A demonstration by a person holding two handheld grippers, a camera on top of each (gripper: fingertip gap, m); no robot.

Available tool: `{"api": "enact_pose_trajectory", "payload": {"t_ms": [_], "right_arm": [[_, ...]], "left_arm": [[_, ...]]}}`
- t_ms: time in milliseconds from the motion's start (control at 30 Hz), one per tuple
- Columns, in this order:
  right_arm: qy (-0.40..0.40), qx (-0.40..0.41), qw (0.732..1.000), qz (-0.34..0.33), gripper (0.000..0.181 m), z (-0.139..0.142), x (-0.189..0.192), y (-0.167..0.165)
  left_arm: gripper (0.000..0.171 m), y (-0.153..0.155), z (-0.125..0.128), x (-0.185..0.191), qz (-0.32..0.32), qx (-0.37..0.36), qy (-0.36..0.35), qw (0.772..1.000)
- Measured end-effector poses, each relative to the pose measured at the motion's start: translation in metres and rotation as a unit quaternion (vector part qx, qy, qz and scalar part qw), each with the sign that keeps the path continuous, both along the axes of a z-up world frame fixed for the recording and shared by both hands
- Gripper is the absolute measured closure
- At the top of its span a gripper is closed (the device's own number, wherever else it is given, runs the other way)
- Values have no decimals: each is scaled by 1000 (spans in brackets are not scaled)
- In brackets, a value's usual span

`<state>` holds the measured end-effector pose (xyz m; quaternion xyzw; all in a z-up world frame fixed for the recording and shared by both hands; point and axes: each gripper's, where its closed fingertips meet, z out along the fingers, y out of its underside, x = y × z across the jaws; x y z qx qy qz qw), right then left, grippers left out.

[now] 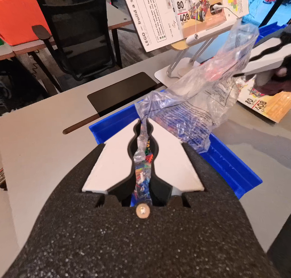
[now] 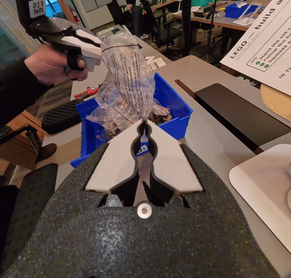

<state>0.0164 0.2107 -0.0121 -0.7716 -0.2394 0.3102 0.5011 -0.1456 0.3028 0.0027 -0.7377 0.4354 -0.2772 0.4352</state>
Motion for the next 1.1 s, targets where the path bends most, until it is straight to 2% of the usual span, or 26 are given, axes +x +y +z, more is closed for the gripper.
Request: {"api": "enact_pose_trajectory", "payload": {"t_ms": [67,133,233,367,500,700,800,900,1000,1100], "right_arm": [[1,0,1000,-2,181,-2,1,0],[11,5,1000,-1,181,1,1,-4],[45,4,999,-8,181,6,10,-9],[139,-5,990,-19,181,18,29,-16],[168,5,985,-33,181,25,49,-31],[150,40,985,-78,181,42,90,-69],[133,64,980,-131,181,57,132,-92],[125,96,965,-212,181,77,193,-120],[125,106,934,-316,181,82,270,-153],[134,102,891,-421,181,73,345,-189]], "left_arm": [[152,4,6,-5,21,-12,-35,999],[151,1,9,-8,16,-25,-60,998],[148,-4,3,-15,21,-30,-52,998],[148,-15,-2,-19,17,-43,-60,997],[146,-28,-14,-13,-4,-51,-39,998],[127,-51,-35,-5,-50,-44,42,997],[116,-62,-46,-4,-67,-40,87,993],[113,-68,-56,-7,-76,-34,125,989],[111,-72,-68,-10,-78,-36,152,985],[111,-75,-72,-9,-77,-38,156,984]]}}
